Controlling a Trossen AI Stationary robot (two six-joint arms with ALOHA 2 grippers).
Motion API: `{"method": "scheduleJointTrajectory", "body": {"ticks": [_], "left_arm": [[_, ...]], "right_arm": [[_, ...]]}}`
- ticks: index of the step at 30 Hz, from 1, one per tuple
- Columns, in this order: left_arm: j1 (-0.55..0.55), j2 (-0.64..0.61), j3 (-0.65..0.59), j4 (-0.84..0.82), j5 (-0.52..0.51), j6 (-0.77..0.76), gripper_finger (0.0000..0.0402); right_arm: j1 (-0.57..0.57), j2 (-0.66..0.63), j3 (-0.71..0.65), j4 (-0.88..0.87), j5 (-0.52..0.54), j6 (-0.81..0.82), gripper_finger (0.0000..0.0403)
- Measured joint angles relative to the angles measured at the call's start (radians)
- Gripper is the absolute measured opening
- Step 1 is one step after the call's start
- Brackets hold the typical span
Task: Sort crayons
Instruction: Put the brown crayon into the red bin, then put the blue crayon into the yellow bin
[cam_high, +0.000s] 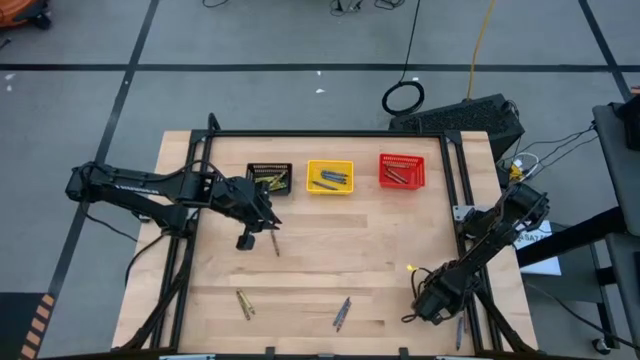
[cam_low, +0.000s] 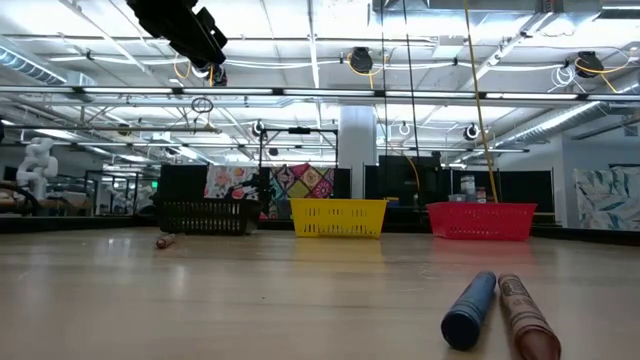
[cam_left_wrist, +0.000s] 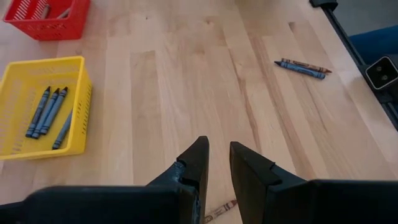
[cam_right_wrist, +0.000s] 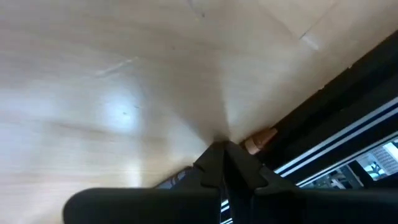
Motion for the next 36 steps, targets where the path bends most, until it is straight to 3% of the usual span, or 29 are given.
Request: {"method": "scheduleJointTrajectory", "body": {"ticks": [5, 11, 25, 30, 36], "left_arm": [[0.000, 0.018, 0.000, 0.009, -0.001, 0.000, 0.0068], [0.000, 0.075, 0.000, 0.007, -0.001, 0.002, 0.0068], [0.000, 0.132, 0.000, -0.005, -0.003, 0.052, 0.0068], [0.000, 0.132, 0.000, -0.005, -0.003, 0.053, 0.0068], [0.000, 0.132, 0.000, -0.051, -0.003, 0.053, 0.0068]], "right_arm": [[-0.033, -0.020, 0.004, -0.029, 0.032, -0.043, 0.0000], [-0.037, -0.045, 0.088, -0.237, 0.084, -0.025, 0.0000], [0.059, -0.047, 0.099, -0.028, 0.036, 0.170, 0.0000], [0.087, -0.048, 0.100, -0.030, 0.028, 0.222, 0.0002], [0.096, -0.049, 0.100, -0.043, 0.008, 0.245, 0.0039]]}}
